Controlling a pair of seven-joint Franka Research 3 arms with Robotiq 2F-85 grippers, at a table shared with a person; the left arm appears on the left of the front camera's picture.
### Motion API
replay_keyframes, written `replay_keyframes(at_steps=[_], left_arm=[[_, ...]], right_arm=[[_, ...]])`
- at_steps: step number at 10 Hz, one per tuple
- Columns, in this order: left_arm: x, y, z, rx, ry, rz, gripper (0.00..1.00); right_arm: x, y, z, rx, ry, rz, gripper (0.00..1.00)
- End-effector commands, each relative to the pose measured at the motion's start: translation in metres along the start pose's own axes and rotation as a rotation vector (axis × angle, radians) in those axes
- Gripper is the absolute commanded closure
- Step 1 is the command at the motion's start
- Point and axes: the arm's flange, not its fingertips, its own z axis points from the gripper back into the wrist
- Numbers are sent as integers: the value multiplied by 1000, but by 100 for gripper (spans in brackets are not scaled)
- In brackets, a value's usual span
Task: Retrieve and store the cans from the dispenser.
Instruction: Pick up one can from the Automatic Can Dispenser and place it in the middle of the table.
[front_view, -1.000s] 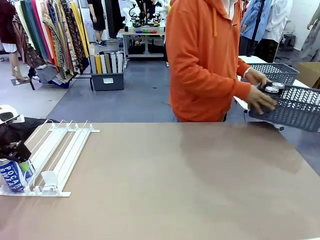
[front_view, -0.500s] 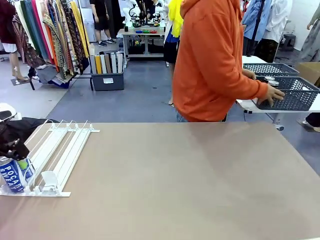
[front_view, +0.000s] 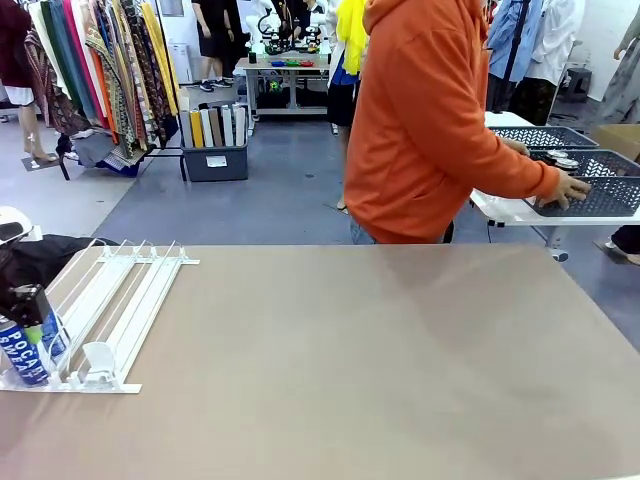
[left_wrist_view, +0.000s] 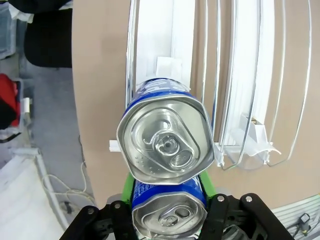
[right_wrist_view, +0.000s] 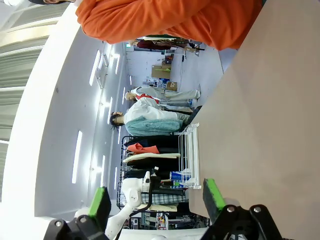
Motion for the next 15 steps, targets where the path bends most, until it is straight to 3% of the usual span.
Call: replay_keyframes(at_steps=[1,8,12,15], left_arm=[[-10,-2,-11,54,-16,19,100],[-13,-1,2,57,-42,18,100],[-42,3,119,30,-152,82,100],[-72,5,204,41,-213,29,100]], right_arm=[[2,4,0,20,-8,5,0],[2,4,0,20,-8,5,0],[2,4,0,20,-8,5,0],[2,4,0,20,-8,5,0]])
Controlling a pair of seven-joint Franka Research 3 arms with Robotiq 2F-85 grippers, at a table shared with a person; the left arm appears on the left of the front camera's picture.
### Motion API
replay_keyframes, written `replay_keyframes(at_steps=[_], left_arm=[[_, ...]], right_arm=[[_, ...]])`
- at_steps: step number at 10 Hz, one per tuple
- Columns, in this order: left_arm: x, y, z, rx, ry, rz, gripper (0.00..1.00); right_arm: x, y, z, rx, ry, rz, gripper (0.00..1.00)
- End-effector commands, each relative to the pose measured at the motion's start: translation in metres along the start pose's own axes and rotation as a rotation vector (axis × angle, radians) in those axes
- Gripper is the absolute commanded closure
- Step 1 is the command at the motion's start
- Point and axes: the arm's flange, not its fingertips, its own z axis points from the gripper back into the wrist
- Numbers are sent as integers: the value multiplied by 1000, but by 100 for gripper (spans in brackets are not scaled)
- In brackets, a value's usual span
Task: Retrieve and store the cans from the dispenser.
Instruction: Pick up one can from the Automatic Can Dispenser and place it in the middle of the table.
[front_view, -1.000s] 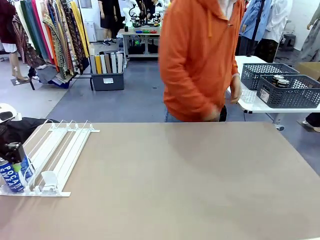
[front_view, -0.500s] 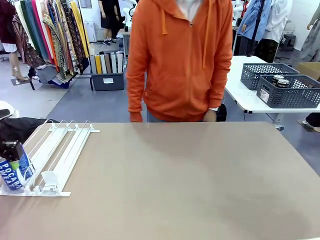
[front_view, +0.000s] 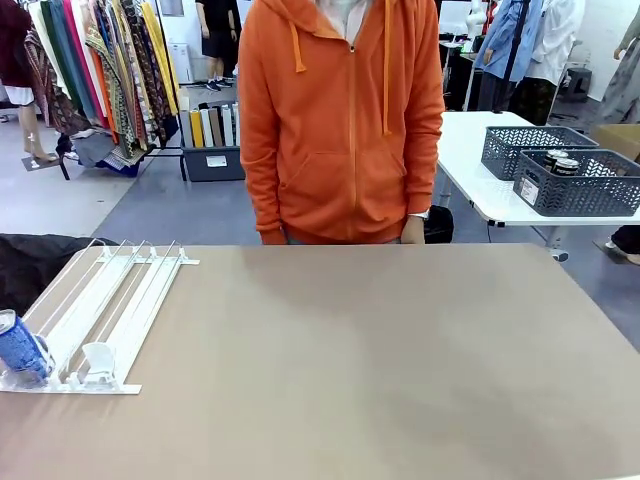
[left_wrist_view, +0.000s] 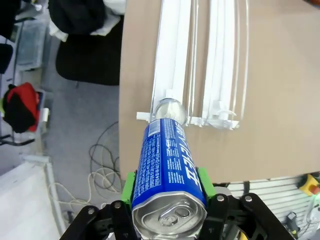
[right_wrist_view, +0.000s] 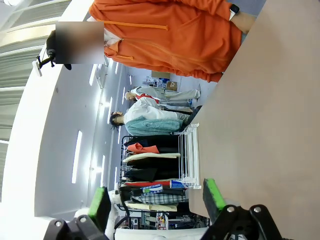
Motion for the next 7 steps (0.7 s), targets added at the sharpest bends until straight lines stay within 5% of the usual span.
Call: replay_keyframes(at_steps=[1,3,7], left_arm=[[-3,2,39,19,-44,-46,100],[-17,1,68,-11,-115,-75,100],[-10,-2,53,2,-58,-33,100]], right_arm=[[2,4,1,20,-9,5,0],[2,4,1,20,-9,5,0],[2,4,1,20,-9,5,0]])
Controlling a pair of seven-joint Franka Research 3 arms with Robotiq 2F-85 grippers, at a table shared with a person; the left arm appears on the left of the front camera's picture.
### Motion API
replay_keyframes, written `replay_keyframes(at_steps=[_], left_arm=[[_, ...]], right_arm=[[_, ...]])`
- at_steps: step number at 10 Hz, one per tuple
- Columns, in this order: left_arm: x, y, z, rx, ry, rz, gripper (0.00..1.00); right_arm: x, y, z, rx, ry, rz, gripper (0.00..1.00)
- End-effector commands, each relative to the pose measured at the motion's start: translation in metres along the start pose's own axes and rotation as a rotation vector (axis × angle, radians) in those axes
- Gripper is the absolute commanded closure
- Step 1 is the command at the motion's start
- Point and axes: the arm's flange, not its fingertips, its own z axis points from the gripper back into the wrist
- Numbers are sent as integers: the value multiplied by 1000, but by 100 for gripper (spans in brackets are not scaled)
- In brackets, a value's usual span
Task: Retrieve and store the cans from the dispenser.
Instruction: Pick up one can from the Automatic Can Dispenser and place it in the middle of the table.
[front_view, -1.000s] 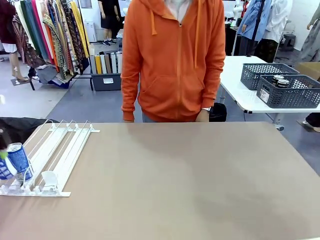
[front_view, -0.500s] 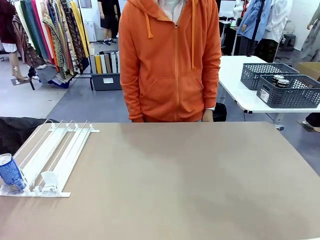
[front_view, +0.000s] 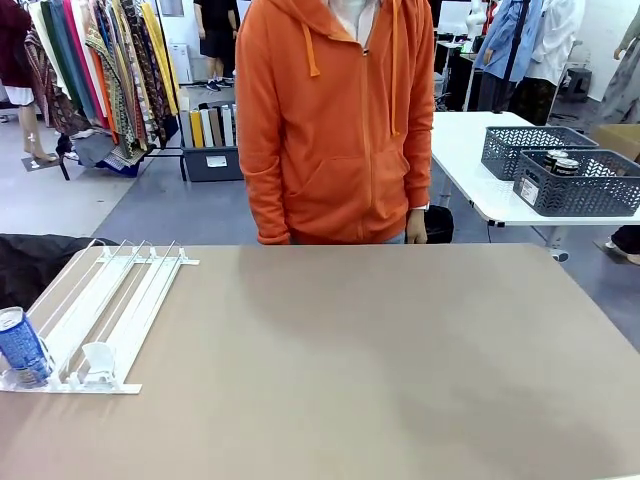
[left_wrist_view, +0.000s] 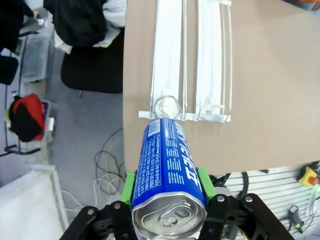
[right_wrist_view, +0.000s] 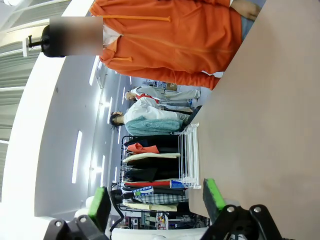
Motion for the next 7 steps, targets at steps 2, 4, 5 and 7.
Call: replay_keyframes(at_steps=[2,4,5,7], left_arm=[[0,0,0,0,0,0,100],[-4,-27,-10,-156,-11,111,100],[3,-72,-5,-185,0,179,100],[33,-183,-20,-249,-46,-18,100]], right_arm=[[2,4,1,20,-9,5,0],[2,4,1,20,-9,5,0],[2,4,1,20,-9,5,0],[2,4,1,20,-9,5,0]])
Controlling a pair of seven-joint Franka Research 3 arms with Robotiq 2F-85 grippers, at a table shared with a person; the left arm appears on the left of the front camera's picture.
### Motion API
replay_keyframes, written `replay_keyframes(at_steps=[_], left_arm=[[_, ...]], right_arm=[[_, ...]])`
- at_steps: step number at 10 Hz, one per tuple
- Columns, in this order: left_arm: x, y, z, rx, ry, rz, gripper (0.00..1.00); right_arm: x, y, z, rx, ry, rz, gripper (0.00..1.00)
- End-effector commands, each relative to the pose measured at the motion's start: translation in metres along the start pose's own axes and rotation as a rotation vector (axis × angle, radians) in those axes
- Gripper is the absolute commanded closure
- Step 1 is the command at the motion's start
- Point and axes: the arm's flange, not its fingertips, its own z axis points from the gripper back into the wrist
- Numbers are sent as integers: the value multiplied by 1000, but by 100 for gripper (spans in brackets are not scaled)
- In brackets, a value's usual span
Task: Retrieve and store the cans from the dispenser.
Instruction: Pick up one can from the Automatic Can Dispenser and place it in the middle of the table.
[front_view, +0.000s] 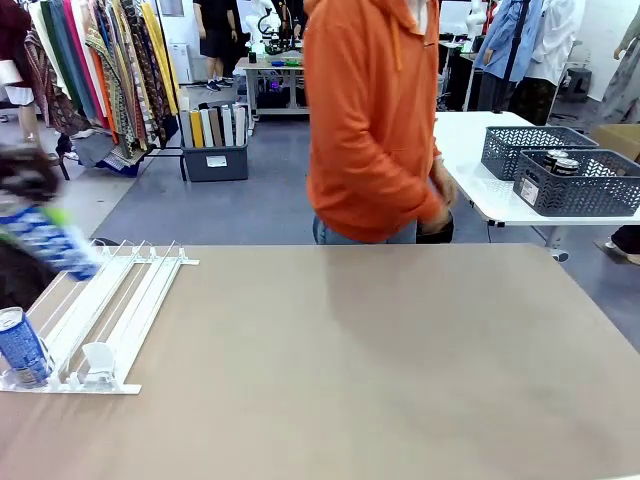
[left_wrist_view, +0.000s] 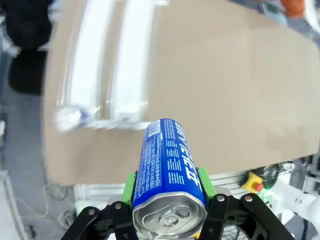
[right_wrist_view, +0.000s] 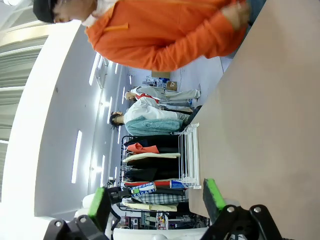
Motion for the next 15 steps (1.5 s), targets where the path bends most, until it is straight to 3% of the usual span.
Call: replay_keyframes(at_steps=[1,4,6,8,11,15], left_arm=[[39,-100,-50,-1,-10,-159,100],[45,-263,-158,19,45,-385,100],[29,-319,-219,87,132,-514,100],[19,-330,-268,160,199,-571,100],[13,-335,-320,177,265,-605,100],[18,-327,-331,164,278,-576,100]], right_arm=[[2,4,1,20,-9,5,0],[2,4,1,20,-9,5,0],[2,4,1,20,-9,5,0],[2,4,1,20,-9,5,0],[2,4,1,20,-9,5,0],[2,4,1,20,-9,5,0]])
